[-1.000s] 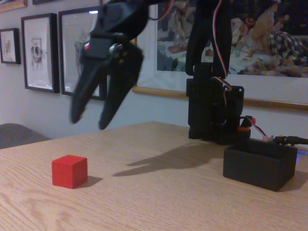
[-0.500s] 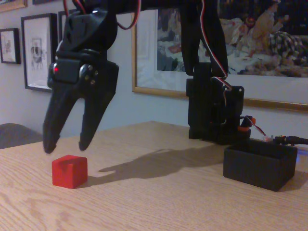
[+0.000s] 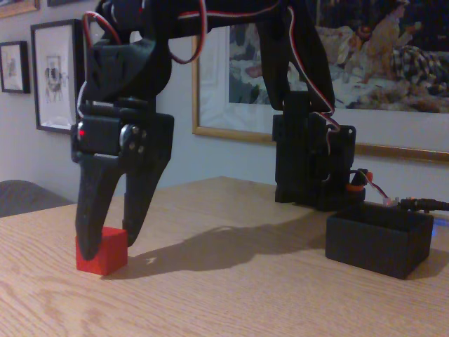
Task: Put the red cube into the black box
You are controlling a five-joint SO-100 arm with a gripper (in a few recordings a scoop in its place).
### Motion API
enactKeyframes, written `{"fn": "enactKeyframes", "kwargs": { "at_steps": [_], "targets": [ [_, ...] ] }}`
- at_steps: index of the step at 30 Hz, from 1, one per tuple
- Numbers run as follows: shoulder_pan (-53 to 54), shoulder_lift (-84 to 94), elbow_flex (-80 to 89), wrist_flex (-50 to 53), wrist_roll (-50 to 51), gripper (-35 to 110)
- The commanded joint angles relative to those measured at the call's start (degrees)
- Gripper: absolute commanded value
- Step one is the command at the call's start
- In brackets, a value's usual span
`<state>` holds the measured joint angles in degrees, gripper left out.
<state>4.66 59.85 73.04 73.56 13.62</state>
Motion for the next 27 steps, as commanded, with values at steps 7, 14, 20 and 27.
{"fn": "enactKeyframes", "kwargs": {
  "at_steps": [7, 14, 20, 27],
  "targets": [
    [0.4, -1.9, -4.0, 1.1, 1.1, 14],
    [0.2, -2.6, -5.8, 3.4, 2.0, 6],
    [3.0, 10.3, -0.4, 8.3, 2.1, 3],
    [15.3, 27.2, 1.4, 21.4, 0.7, 3]
  ]
}}
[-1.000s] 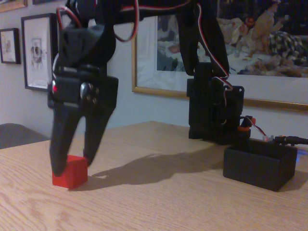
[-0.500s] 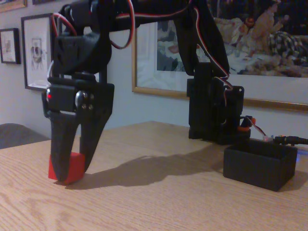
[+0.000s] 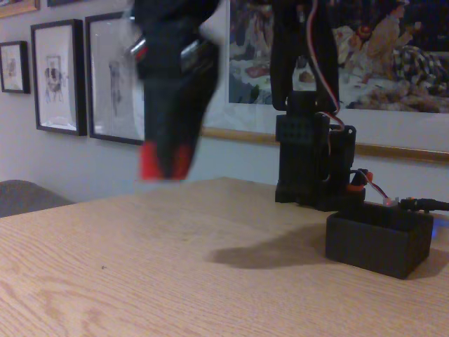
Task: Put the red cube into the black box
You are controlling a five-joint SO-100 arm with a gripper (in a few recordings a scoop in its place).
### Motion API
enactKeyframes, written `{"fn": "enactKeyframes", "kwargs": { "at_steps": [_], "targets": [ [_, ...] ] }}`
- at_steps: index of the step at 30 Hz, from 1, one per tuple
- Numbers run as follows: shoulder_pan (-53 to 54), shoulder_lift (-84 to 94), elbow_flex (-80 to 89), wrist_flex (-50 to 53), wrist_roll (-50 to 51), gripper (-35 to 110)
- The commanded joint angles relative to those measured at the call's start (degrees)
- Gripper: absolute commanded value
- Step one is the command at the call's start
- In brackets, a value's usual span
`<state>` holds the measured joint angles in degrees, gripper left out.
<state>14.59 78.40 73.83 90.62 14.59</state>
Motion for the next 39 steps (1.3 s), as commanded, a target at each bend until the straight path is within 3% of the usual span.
{"fn": "enactKeyframes", "kwargs": {
  "at_steps": [1, 9, 16, 29, 39],
  "targets": [
    [8.0, 10.5, 0.5, 5.7, -1.2, 3],
    [30.3, 15.6, 10.0, 6.4, -10.6, 3],
    [40.0, 13.3, 19.3, 2.6, -15.6, 4],
    [37.9, 11.6, 28.2, -1.8, -15.6, 6],
    [36.5, 10.7, 26.6, 0.5, -15.4, 22]
  ]
}}
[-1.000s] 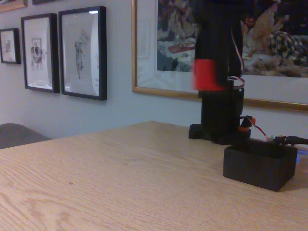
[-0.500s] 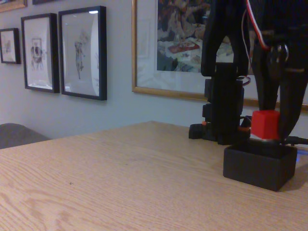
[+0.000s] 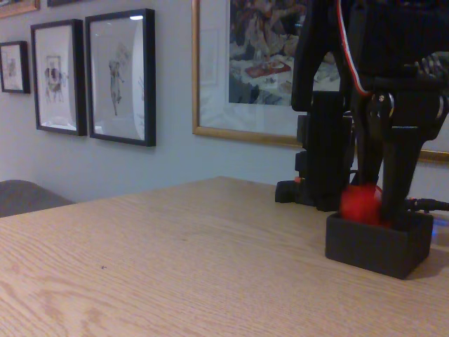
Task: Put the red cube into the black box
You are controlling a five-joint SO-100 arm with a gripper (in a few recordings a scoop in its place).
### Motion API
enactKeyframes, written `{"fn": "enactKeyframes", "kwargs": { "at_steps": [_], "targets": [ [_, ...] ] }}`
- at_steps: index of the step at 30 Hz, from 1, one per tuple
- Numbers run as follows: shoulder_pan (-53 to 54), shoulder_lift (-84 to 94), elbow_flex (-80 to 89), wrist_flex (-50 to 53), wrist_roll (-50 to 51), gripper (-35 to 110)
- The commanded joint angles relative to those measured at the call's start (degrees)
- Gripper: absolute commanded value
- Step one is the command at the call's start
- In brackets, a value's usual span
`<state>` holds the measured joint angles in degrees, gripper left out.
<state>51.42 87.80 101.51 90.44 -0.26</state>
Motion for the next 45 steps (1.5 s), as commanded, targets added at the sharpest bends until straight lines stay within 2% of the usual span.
{"fn": "enactKeyframes", "kwargs": {
  "at_steps": [1, 8, 11, 14, 19, 22, 28, 36, 45],
  "targets": [
    [-0.4, 1.5, -1.2, 0.8, -0.6, 23],
    [-1.6, 0.7, -5.7, 3.4, -3.0, 25],
    [-6.2, 4.2, -9.0, 5.3, -2.7, 21],
    [-14.4, 11.0, -8.5, 2.4, -2.1, 15],
    [-30.5, 29.1, 7.6, -10.8, -0.9, 9],
    [-39.1, 35.0, 16.8, -14.2, 1.8, 7],
    [-48.0, 51.3, 37.1, -26.8, 2.4, 3],
    [-50.2, 67.5, 51.5, -28.5, 2.3, -3],
    [-52.4, 93.4, 62.7, -22.4, 4.5, -7]
  ]
}}
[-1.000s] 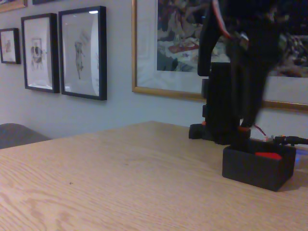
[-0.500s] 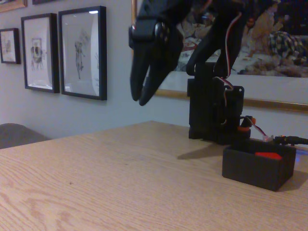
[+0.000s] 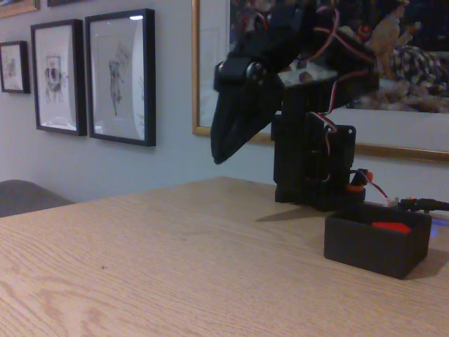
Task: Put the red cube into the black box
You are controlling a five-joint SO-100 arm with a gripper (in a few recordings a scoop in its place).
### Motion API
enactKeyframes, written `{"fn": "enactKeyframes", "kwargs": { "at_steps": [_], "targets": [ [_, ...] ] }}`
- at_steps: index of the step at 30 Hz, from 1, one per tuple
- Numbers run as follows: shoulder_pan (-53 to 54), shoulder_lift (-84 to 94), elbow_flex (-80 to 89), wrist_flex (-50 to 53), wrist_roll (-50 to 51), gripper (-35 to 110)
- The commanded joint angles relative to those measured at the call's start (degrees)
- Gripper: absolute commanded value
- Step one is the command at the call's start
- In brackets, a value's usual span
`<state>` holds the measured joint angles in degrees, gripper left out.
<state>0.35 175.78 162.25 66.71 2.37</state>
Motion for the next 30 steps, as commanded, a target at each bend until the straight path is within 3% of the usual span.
{"fn": "enactKeyframes", "kwargs": {
  "at_steps": [1, 30],
  "targets": [
    [-1.6, 6.2, 2.7, 1.4, 1.8, -7],
    [0.4, 6.0, 5.2, 0.3, 0.5, -6]
  ]
}}
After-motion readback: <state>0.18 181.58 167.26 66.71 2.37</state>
